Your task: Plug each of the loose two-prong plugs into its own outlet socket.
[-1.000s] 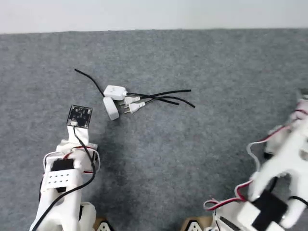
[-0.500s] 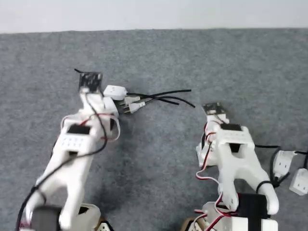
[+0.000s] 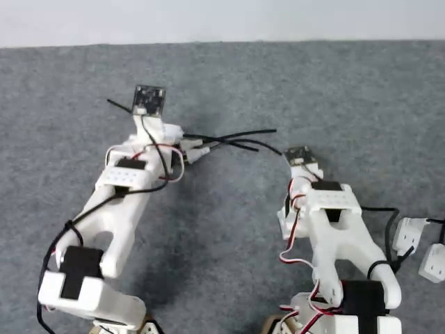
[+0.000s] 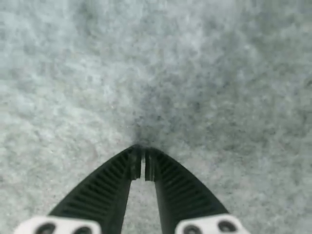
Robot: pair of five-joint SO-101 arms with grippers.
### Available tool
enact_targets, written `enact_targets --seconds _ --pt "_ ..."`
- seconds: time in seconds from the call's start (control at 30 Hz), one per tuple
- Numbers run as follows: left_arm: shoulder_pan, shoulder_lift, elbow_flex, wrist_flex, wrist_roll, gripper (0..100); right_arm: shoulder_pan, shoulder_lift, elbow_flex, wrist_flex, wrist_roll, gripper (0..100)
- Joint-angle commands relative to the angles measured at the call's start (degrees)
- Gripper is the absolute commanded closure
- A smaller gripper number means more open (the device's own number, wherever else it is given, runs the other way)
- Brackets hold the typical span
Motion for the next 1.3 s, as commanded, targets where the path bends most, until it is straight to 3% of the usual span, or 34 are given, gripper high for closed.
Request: enact_targets --seconds 0.0,0.27,0.63,0.73,0.83,1.03,1.1,1.27 --pt "-1.7 5.7 -5.1 -1.1 -0.9 99 -0.7 -2.2 0.1 -0.7 0.7 99.1" --pt "-2.5 8.0 -8.0 4.8 -1.0 99 -0.7 -2.2 0.1 -0.7 0.7 99.1" --pt "-7.6 8.0 -11.9 22.1 -1.0 99 -0.7 -2.2 0.1 -0.8 0.8 99.1" --pt "-8.0 7.8 -13.7 23.1 -0.5 99 -0.7 -2.2 0.1 -0.8 0.8 99.1" --pt "-8.5 3.9 -15.1 25.8 -0.1 99 -0.7 -2.2 0.1 -0.8 0.8 99.1" --pt "-5.4 -13.8 -14.6 30.5 7.6 98 -1.7 -2.2 0.1 -0.8 0.8 99.1" --pt "-1.3 -17.6 -12.6 28.8 7.7 98 -1.7 -2.2 0.1 -0.8 1.6 99.1" --pt "7.4 -12.1 -5.9 13.9 10.8 98 -1.5 -2.2 0.2 -0.6 2.2 99.1"
